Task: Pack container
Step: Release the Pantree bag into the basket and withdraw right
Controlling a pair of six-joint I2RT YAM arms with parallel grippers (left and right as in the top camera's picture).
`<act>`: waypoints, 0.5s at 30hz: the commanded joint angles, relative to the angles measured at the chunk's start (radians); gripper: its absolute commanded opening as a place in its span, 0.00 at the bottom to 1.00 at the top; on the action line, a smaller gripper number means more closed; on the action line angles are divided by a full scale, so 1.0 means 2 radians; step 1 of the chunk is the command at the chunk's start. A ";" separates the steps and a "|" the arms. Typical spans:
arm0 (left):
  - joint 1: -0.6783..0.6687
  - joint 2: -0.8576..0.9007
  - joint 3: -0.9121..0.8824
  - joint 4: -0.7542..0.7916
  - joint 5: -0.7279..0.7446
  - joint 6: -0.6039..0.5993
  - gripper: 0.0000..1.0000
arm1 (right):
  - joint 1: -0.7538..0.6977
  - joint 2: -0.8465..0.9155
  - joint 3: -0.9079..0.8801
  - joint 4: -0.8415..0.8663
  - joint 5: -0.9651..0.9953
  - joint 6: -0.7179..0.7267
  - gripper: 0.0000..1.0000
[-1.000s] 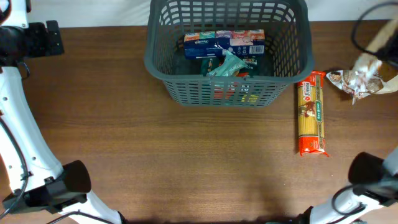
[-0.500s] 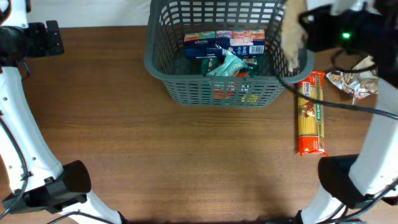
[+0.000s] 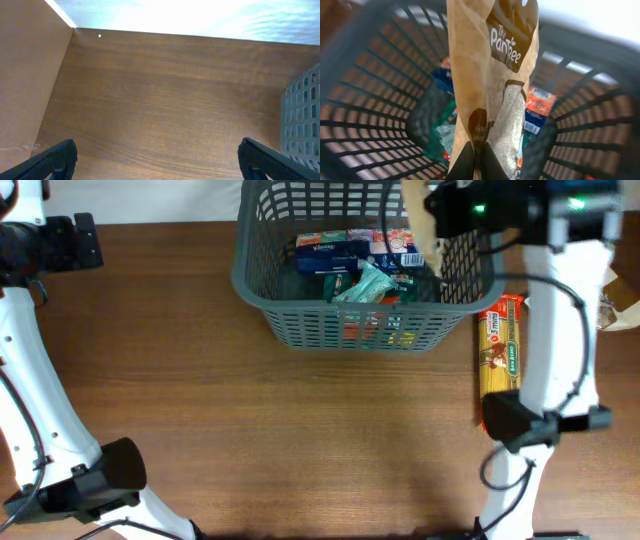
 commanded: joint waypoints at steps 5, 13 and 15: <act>0.003 0.002 0.000 0.000 -0.002 -0.006 0.99 | 0.010 0.064 0.008 -0.002 -0.007 -0.013 0.04; 0.003 0.002 0.000 0.000 -0.002 -0.006 0.99 | 0.017 0.051 0.010 -0.038 -0.007 0.010 0.52; 0.003 0.002 0.000 0.000 -0.002 -0.006 0.99 | 0.017 0.035 0.010 -0.043 -0.007 0.023 0.52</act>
